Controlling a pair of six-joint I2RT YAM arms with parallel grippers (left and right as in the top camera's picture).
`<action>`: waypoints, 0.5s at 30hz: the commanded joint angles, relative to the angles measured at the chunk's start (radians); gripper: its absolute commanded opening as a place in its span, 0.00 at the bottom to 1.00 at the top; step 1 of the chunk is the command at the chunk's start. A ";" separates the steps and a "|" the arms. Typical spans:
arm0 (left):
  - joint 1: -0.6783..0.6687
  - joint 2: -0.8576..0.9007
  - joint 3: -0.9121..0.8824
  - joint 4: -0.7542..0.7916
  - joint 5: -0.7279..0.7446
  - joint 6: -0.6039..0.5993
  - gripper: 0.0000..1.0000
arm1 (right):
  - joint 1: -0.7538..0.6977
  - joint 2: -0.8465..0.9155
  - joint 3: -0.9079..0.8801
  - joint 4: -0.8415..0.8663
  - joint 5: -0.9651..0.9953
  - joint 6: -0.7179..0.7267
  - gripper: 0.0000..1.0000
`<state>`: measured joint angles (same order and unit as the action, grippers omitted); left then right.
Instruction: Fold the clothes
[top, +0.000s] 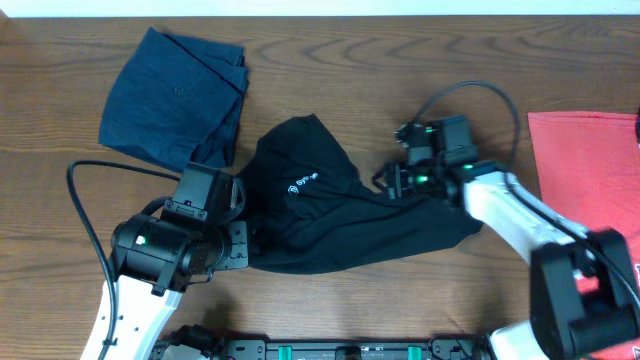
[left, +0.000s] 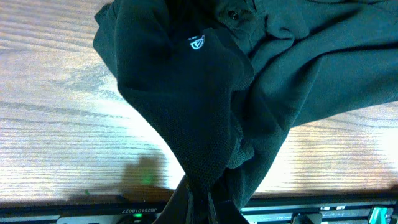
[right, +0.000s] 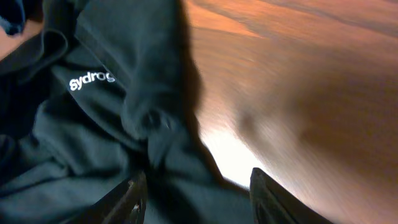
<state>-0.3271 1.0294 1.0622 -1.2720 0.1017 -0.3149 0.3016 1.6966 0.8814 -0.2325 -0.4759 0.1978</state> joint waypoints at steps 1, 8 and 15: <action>0.007 0.000 0.001 -0.003 0.003 -0.005 0.06 | 0.037 0.070 -0.001 0.101 -0.002 -0.050 0.52; 0.007 0.001 0.001 -0.002 0.003 -0.006 0.06 | 0.105 0.185 0.000 0.266 -0.050 -0.019 0.56; 0.007 0.002 0.001 -0.002 0.003 -0.006 0.06 | 0.136 0.203 0.003 0.374 -0.045 0.059 0.17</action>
<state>-0.3252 1.0306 1.0622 -1.2743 0.1020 -0.3149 0.4328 1.8900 0.8814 0.1257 -0.5125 0.2062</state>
